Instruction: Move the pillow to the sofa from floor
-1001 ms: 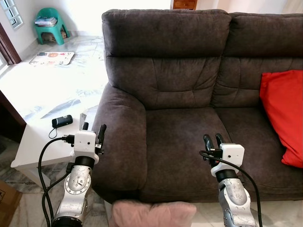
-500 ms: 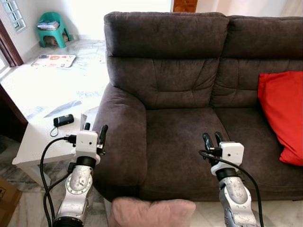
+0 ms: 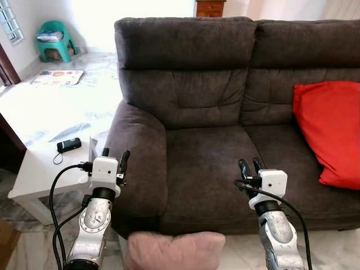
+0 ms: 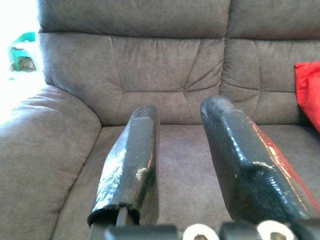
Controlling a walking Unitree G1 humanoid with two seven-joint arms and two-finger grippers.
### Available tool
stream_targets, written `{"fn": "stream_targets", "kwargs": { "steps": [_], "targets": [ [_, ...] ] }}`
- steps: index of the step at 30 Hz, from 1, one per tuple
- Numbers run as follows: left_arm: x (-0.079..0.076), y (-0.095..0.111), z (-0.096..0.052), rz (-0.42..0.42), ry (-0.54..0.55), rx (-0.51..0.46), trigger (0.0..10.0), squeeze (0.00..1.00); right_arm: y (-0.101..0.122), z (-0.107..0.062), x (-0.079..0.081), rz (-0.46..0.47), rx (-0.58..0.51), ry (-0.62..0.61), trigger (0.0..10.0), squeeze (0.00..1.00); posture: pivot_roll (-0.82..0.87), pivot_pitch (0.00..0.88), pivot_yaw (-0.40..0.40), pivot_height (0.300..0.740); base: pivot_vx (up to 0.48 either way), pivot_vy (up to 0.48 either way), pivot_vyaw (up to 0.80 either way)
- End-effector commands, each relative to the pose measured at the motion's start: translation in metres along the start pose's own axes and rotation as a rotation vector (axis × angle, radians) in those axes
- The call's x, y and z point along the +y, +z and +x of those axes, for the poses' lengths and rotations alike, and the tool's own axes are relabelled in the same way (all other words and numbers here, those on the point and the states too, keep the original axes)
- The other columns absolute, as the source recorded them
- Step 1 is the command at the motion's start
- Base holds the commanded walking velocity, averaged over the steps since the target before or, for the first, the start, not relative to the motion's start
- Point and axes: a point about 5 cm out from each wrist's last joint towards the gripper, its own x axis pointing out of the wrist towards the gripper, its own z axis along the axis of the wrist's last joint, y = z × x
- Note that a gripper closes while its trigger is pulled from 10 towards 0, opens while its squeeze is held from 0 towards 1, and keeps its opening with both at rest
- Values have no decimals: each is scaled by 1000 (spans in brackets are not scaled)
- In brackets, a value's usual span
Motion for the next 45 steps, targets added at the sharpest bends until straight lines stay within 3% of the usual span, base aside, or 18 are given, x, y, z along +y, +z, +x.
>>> {"fn": "stream_targets", "kwargs": {
  "steps": [1, 8, 45],
  "targets": [
    [0, 5, 3, 2, -1, -9, 10000, 0, 2, 1, 1, 8, 0, 6, 10000, 0, 64, 0, -14, 682, 0, 0, 0],
    [-1, 4, 3, 1, 0, 0, 10000, 0, 1, 0, 2, 7, 11, 12, 10000, 0, 61, 0, -13, 653, 0, 0, 0],
    [-7, 3, 5, -6, -27, 10, 10000, 0, 1, 1, 5, 17, 23, 34, 10000, 0, 59, 0, -15, 653, 0, 0, 0]
  ]
}}
